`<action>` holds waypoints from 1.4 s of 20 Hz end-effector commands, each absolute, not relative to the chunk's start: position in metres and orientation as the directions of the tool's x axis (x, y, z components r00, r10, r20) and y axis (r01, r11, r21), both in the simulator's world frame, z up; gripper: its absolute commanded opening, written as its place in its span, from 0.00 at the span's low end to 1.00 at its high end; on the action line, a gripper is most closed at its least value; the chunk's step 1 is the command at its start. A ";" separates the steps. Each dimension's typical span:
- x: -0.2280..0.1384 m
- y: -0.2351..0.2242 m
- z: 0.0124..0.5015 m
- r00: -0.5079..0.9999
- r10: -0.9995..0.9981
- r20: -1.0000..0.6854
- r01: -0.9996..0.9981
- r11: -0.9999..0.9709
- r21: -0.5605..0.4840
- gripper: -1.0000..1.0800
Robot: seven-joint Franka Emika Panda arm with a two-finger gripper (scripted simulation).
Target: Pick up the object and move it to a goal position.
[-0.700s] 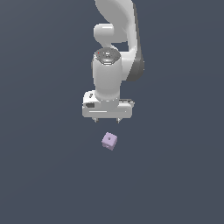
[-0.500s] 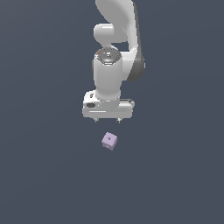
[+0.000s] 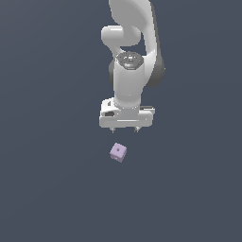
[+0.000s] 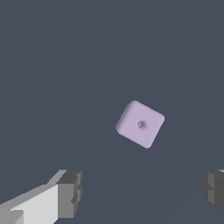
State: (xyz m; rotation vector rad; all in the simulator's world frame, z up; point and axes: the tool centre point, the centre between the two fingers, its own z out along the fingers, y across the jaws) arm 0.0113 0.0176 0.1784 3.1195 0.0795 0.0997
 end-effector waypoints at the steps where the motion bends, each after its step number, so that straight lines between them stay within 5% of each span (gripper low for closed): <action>1: 0.012 0.016 0.178 0.997 0.047 0.063 0.046 -0.999 0.021 0.96; 28: 0.045 -0.011 0.094 0.911 -0.412 0.002 -0.412 -0.911 -0.001 0.96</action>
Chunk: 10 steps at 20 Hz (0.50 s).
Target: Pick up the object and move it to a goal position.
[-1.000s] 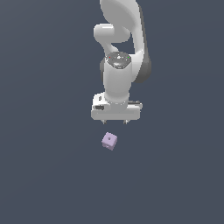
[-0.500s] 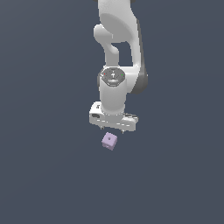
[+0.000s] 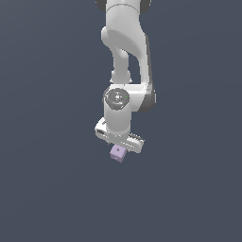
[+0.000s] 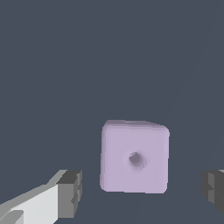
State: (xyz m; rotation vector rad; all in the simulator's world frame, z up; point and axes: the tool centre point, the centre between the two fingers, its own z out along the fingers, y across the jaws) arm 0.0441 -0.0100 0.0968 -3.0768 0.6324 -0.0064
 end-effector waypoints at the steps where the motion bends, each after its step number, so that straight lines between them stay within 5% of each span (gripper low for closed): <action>1: 0.046 -0.011 0.092 0.908 -0.419 0.002 -0.419 -0.908 -0.001 0.96; 10: 0.046 -0.012 0.083 0.904 -0.427 0.000 -0.427 -0.904 0.000 0.96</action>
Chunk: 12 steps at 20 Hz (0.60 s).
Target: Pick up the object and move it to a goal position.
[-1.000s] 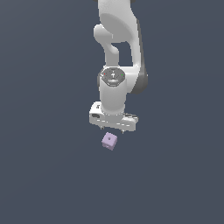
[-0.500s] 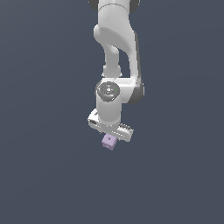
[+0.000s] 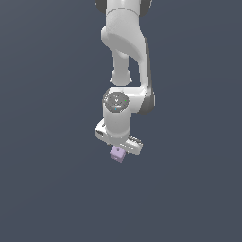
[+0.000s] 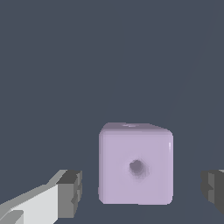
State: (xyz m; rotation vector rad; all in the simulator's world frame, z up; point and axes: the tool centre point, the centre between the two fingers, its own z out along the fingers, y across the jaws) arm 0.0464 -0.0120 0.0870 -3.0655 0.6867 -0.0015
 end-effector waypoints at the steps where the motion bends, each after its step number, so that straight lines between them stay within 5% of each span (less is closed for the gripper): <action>1: 0.046 -0.012 0.080 0.904 -0.427 0.000 -0.427 -0.904 0.000 0.96; 12: 0.046 -0.012 0.039 0.902 -0.431 0.000 -0.431 -0.902 0.000 0.96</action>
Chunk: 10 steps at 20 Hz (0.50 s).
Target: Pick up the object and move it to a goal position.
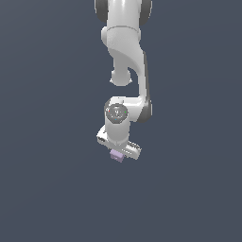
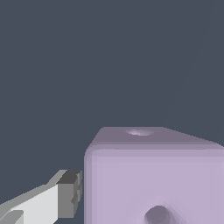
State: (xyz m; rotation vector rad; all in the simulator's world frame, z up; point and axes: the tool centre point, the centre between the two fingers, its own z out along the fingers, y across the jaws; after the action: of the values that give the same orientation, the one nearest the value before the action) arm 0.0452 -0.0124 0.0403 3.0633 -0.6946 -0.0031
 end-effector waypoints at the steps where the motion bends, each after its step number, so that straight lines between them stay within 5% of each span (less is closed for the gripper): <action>1: 0.046 -0.012 0.039 0.902 -0.431 0.000 -0.431 -0.902 0.000 0.96; 2: 0.046 -0.012 0.039 0.902 -0.431 0.000 -0.431 -0.902 0.000 0.00; 10: 0.046 -0.012 0.039 0.902 -0.431 0.000 -0.431 -0.902 0.000 0.00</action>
State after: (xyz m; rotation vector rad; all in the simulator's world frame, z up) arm 0.0464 -0.0124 0.0395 3.0638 -0.6949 -0.0003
